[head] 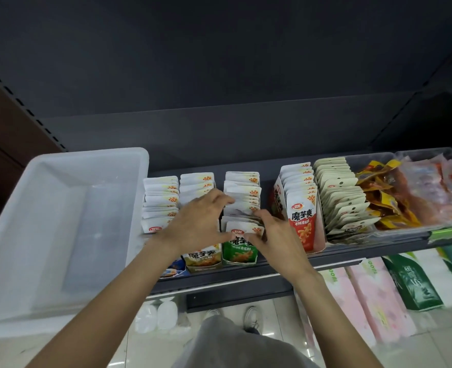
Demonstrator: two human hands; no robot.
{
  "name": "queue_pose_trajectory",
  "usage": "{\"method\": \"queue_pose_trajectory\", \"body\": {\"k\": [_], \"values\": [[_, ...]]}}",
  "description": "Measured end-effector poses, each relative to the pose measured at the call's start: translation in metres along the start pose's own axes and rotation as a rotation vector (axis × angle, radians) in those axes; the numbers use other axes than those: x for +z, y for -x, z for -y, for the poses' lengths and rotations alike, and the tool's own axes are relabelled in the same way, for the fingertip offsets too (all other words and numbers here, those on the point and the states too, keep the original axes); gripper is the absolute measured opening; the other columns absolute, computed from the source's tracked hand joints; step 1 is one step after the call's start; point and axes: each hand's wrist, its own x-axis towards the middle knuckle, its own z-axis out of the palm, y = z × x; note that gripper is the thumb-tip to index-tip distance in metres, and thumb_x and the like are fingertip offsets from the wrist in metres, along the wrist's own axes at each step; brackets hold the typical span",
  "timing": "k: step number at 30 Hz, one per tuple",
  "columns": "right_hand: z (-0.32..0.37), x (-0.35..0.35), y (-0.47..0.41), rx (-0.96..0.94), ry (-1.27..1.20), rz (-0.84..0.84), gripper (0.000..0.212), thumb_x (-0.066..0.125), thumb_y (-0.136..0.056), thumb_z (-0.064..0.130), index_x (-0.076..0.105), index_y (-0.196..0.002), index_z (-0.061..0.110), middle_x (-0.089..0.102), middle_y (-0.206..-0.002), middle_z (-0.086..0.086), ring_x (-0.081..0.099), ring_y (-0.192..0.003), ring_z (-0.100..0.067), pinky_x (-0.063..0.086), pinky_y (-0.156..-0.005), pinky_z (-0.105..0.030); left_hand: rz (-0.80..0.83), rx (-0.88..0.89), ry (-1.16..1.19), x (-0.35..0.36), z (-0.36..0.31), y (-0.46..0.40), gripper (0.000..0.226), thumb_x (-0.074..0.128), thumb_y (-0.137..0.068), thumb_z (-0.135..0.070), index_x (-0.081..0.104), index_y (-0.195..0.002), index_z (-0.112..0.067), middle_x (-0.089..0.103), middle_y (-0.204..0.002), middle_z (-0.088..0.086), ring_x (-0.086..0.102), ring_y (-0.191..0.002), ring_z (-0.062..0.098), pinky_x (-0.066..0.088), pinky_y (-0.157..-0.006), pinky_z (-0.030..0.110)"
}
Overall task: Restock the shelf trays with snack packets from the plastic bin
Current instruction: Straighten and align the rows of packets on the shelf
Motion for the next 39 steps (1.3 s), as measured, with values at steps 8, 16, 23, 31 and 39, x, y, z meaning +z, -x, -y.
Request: {"method": "queue_pose_trajectory", "body": {"k": [8,16,23,31,39], "values": [[-0.004,0.012,0.006,-0.071,0.030,-0.160,0.034,0.077,-0.076,0.012,0.065,-0.108,0.013,0.070,-0.088,-0.006,0.066,-0.062,-0.022,0.051,-0.051,-0.027,-0.208,-0.114,0.151,0.012,-0.023,0.007,0.059,0.055,-0.092,-0.032,0.030,-0.143,-0.021,0.037,-0.137,-0.001,0.049,-0.117,0.015,0.039,-0.092,0.022],[-0.027,-0.013,0.010,-0.002,0.057,-0.249,0.041,0.077,-0.067,-0.003,0.066,-0.105,0.009,0.070,-0.090,-0.007,0.069,-0.081,-0.023,0.012,-0.088,0.008,-0.500,-0.249,0.809,0.055,-0.091,-0.009,0.078,0.060,-0.090,-0.028,0.009,-0.149,-0.024,0.009,-0.154,-0.010,0.008,-0.138,-0.006,0.007,-0.102,-0.003],[-0.022,-0.014,0.012,0.204,-0.758,0.093,0.059,0.051,-0.097,0.020,0.023,-0.148,0.026,0.034,-0.143,0.023,0.033,-0.123,0.022,0.028,-0.093,0.003,-0.652,-0.445,1.513,0.089,-0.093,-0.023,0.078,0.059,-0.086,-0.038,0.011,-0.148,-0.038,0.016,-0.155,-0.015,0.022,-0.136,-0.006,0.029,-0.109,0.018],[-0.020,-0.012,-0.004,0.254,-1.006,0.264,0.057,0.042,-0.098,0.011,0.022,-0.148,0.030,0.045,-0.127,0.030,0.046,-0.109,0.023,0.039,-0.083,-0.002,-0.635,-0.323,1.607,0.085,-0.086,-0.030,0.081,0.055,-0.080,-0.048,0.008,-0.146,-0.043,0.027,-0.152,-0.011,0.034,-0.135,0.006,0.032,-0.111,0.034],[-0.025,-0.004,-0.009,0.192,-0.967,0.201,0.068,0.050,-0.093,0.024,0.013,-0.151,0.027,0.029,-0.130,0.039,0.033,-0.113,0.032,0.033,-0.087,0.002,-0.698,-0.310,1.546,0.086,-0.081,-0.034,0.069,0.046,-0.089,-0.034,0.012,-0.149,-0.032,0.032,-0.137,-0.030,0.039,-0.121,-0.017,0.037,-0.100,0.013]]}}
